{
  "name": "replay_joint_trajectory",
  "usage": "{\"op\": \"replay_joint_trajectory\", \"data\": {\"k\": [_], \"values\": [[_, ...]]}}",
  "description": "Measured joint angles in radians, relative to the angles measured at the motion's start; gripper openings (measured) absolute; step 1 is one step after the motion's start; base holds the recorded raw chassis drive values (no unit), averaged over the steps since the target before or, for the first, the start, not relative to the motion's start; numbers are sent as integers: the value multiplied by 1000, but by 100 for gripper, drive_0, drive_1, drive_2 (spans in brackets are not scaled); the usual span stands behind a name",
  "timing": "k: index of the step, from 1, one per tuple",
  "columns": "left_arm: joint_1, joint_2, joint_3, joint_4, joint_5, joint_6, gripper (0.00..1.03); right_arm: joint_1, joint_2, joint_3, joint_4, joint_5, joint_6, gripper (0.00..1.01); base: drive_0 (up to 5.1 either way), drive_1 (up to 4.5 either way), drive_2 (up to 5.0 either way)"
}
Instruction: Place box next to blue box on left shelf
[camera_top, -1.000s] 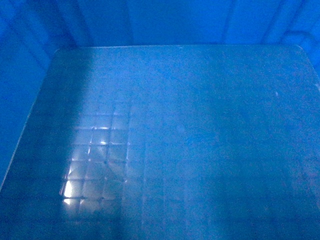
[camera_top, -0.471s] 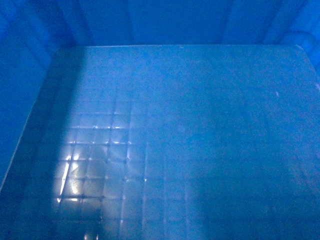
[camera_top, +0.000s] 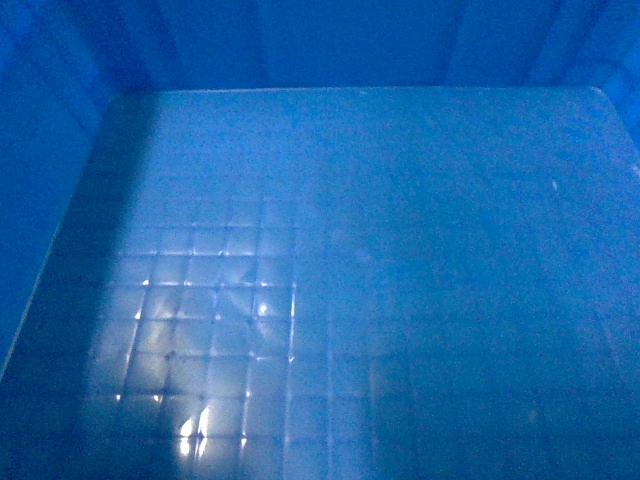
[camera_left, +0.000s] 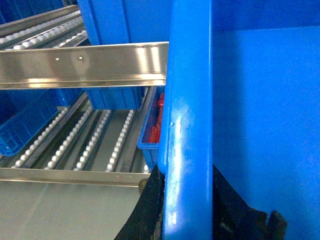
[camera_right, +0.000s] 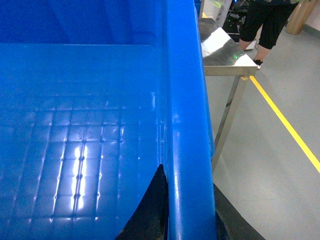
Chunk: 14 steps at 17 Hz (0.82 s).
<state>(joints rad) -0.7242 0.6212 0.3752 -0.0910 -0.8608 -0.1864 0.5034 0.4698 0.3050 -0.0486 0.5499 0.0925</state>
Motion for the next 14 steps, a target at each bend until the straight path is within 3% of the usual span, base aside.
{"op": "replay_joint_trajectory", "data": {"k": [14], "values": [[0,-2,0,-5,-1,-1,15,0,-1,-1,-3,0,0,10,-508,237,237]]}}
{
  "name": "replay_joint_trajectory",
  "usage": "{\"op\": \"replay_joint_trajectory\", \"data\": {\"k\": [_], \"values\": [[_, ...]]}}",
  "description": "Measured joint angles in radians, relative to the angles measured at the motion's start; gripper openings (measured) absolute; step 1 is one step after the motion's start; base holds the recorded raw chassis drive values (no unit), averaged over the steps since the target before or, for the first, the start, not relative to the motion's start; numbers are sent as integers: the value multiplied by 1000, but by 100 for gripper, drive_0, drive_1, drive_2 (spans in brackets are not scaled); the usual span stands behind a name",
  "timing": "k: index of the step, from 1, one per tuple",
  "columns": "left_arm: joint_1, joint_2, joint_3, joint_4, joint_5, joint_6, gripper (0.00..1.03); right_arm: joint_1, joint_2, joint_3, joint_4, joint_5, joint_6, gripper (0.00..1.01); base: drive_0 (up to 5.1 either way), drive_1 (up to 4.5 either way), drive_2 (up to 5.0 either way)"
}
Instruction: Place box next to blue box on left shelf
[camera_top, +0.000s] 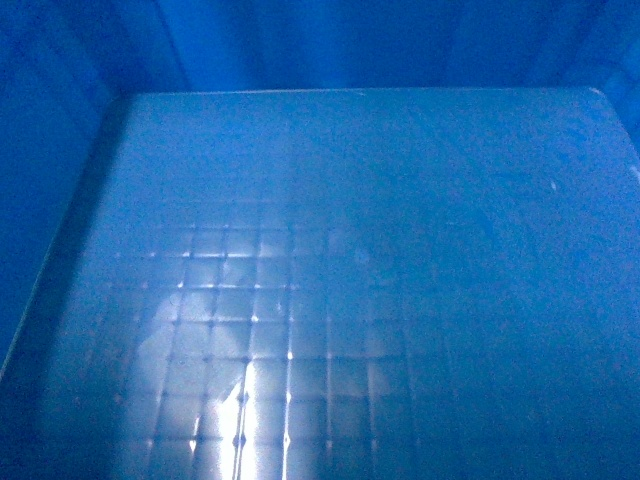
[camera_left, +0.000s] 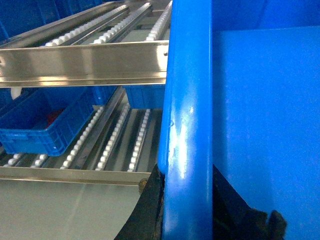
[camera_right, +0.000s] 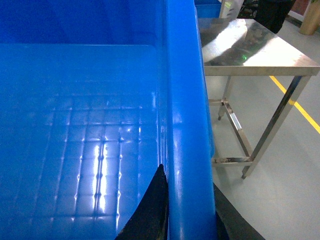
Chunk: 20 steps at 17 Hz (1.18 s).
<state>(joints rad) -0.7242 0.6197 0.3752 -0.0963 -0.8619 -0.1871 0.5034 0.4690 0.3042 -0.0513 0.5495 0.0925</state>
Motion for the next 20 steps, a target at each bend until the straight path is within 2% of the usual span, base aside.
{"op": "replay_joint_trajectory", "data": {"k": [20], "values": [[0,0,0,1,1,2,15,0,0,-1,-1,0,0,10,-499,247,247]]}}
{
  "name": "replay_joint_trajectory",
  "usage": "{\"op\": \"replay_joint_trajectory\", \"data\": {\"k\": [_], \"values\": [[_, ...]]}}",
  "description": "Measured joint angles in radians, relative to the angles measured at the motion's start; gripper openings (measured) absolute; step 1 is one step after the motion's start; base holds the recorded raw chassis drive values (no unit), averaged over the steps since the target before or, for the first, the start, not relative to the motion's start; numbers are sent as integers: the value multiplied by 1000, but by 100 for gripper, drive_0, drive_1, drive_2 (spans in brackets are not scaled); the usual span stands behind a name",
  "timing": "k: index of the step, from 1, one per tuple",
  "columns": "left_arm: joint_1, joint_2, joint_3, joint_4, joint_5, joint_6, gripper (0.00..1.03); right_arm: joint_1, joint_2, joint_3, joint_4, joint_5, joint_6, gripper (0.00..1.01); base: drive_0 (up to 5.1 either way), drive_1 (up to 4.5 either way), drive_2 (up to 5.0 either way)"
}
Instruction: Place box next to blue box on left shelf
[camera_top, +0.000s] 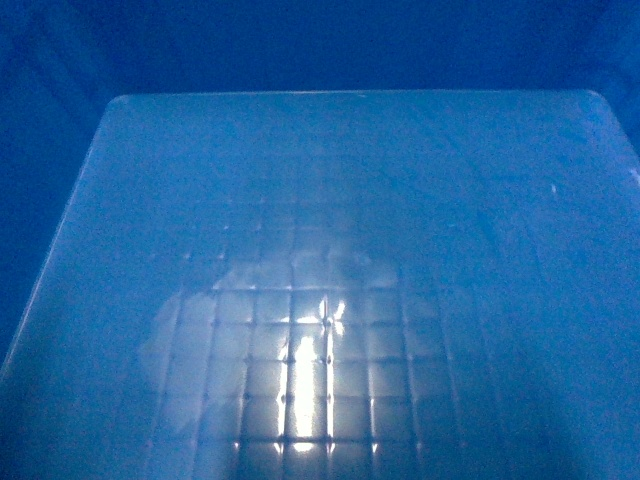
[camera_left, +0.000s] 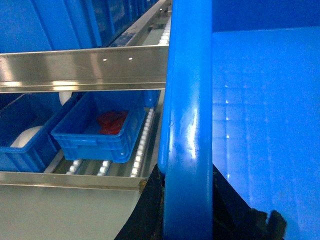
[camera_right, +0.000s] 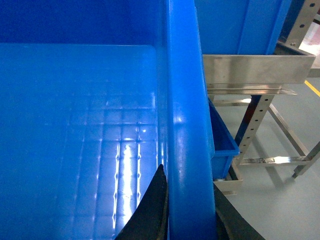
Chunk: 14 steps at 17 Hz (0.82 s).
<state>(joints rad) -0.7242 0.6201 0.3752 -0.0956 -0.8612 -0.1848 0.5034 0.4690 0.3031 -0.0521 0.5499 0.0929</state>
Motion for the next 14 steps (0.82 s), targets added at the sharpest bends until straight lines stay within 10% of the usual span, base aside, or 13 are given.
{"op": "replay_joint_trajectory", "data": {"k": [9,14], "values": [[0,-3,0,-3,-2,0,15,0,2,0,7,-4,0,10,-506,240,240],[0,0,0,-1,-2,1,15,0,0,0,2,-2,0,10,0,0,0]]}}
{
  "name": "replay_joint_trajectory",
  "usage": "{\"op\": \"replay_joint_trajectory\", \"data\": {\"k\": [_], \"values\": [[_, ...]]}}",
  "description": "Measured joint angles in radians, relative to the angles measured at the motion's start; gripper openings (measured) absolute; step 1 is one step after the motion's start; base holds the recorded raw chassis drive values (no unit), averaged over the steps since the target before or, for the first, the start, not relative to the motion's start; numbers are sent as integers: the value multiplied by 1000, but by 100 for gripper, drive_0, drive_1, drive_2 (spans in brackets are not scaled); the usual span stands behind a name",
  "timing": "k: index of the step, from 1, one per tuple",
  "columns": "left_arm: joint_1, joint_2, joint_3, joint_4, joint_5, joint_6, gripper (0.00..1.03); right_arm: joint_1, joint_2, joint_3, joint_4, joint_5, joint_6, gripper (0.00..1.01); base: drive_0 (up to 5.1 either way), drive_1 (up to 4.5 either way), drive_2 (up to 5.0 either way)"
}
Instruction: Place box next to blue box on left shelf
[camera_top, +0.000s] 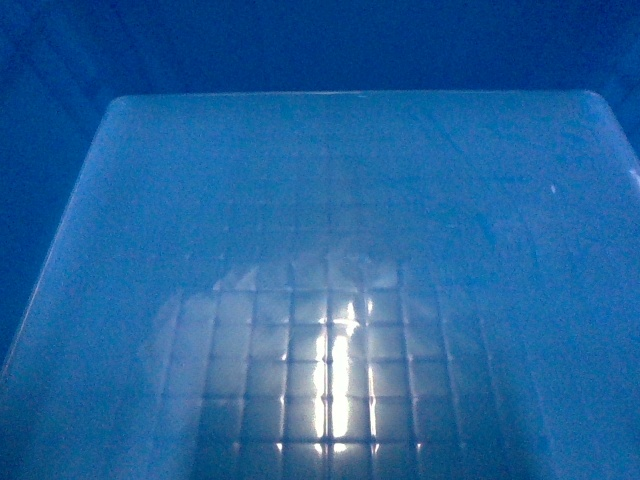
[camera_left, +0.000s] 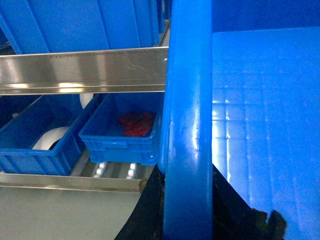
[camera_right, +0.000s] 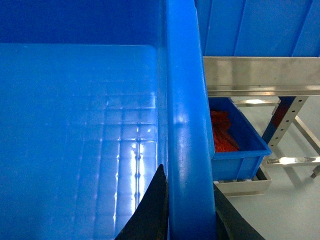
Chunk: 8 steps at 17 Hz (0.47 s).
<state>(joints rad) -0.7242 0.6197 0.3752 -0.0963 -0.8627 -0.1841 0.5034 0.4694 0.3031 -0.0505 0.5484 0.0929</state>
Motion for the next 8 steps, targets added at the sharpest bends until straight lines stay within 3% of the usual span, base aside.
{"op": "replay_joint_trajectory", "data": {"k": [8], "values": [[0,-1,0,6,-1,0,15,0,0,0,6,1,-1,10,0,0,0]]}}
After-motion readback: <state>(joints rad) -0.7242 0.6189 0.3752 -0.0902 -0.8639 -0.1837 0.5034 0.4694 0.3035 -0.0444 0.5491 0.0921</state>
